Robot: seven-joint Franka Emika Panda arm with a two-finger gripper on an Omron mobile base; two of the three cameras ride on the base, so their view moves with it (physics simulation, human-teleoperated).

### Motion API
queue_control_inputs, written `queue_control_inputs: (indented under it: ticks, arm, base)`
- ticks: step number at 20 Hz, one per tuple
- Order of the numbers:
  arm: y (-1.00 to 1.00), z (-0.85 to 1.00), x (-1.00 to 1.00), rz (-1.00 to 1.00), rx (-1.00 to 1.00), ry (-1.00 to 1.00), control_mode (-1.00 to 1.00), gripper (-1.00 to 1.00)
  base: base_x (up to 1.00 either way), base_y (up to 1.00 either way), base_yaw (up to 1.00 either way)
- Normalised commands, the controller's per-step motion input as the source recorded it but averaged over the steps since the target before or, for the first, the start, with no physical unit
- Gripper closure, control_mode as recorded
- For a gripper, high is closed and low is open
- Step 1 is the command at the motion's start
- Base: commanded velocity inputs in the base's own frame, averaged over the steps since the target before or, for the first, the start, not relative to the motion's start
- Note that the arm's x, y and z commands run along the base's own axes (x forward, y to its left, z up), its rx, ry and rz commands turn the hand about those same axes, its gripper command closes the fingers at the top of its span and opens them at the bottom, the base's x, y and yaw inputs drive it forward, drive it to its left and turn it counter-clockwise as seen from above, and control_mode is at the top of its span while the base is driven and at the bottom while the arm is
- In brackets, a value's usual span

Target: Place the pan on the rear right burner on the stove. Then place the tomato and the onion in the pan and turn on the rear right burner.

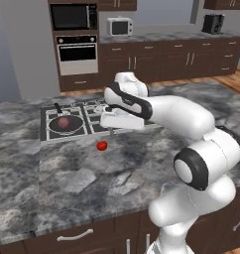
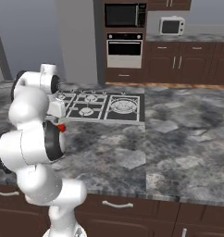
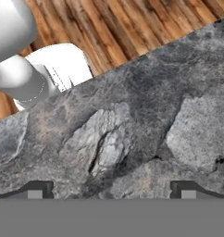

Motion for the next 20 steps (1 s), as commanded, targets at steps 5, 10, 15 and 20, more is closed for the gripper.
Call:
queue_control_inputs:
  ticks: [5, 10, 15, 20]
  arm:
    - [0.41, 0.01, 0.08, -0.09, -0.06, 0.00, -1.00, -1.00]
    - [-0.09, 0.00, 0.07, 0.15, 0.00, -0.02, -1.00, -1.00]
    - [-0.14, 0.00, 0.03, 0.23, 0.00, -0.06, -1.00, -1.00]
    - [-0.28, 0.00, 0.00, 0.19, 0.15, -0.17, -1.00, -1.00]
  base:
    - [0.00, 0.00, 0.00]
    - [0.00, 0.00, 0.00]
    - [0.00, 0.00, 0.00]
    - [0.00, 0.00, 0.00]
